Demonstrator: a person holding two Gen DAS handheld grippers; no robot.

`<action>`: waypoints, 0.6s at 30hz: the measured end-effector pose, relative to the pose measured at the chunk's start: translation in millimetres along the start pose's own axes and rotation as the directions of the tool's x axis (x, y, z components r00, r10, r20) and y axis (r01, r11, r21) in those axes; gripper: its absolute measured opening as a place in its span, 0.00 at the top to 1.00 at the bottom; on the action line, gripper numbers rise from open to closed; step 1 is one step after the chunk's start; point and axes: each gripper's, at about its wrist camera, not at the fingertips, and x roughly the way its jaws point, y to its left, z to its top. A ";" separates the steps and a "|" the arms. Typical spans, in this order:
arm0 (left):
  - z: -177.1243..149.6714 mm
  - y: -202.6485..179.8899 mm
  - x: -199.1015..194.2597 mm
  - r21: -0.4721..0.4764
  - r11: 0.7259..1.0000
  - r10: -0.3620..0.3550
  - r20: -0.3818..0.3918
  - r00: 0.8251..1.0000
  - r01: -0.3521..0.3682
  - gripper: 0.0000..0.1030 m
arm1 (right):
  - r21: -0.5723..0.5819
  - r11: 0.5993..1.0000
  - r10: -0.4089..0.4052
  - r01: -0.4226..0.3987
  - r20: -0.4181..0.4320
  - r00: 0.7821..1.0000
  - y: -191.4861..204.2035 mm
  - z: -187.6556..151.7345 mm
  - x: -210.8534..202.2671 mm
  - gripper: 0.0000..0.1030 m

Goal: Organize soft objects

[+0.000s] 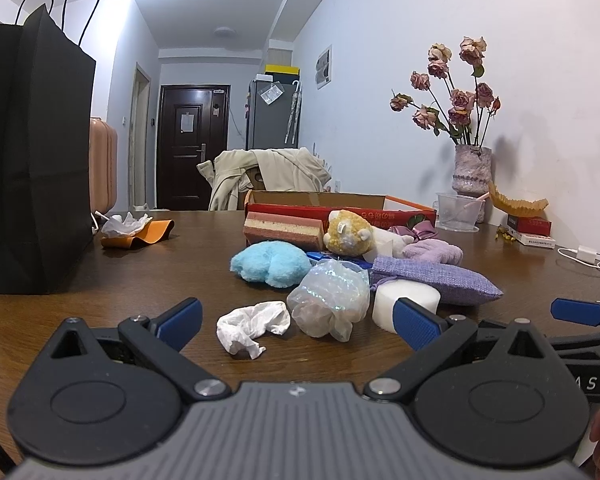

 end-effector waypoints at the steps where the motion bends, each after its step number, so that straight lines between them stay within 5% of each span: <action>1: 0.3 -0.1 0.2 0.001 1.000 -0.005 -0.002 1.000 0.005 0.00 | 0.000 1.000 0.003 -0.003 -0.002 1.000 0.3 0.6 0.5 0.00; 4: 5.1 2.1 4.5 -0.020 0.999 -0.035 -0.014 0.999 0.035 0.00 | 0.003 1.000 0.023 -0.023 -0.006 1.000 2.1 3.9 2.5 0.00; 6: 10.8 4.3 9.3 -0.039 0.997 -0.069 -0.031 0.997 0.067 0.09 | 0.004 0.999 0.048 -0.048 -0.019 0.999 4.9 6.8 5.2 0.03; 8: 18.5 5.8 16.5 -0.044 0.995 -0.090 -0.058 0.994 0.087 0.27 | -0.005 0.997 0.073 -0.073 -0.038 0.997 9.8 10.4 9.5 0.12; 10: 27.6 6.3 27.2 -0.056 0.992 -0.119 -0.091 0.989 0.114 0.34 | -0.018 0.997 0.077 -0.078 -0.068 0.995 16.0 15.5 17.4 0.26; 13: 41.1 7.3 47.0 -0.069 0.989 -0.140 -0.119 0.983 0.133 0.33 | 0.012 0.993 0.114 -0.114 -0.127 0.985 19.3 26.1 36.2 0.39; 18: 55.9 7.8 92.8 -0.078 0.981 -0.190 -0.232 0.954 0.177 0.32 | 0.066 0.989 0.143 -0.132 -0.211 0.967 22.4 44.2 75.1 0.42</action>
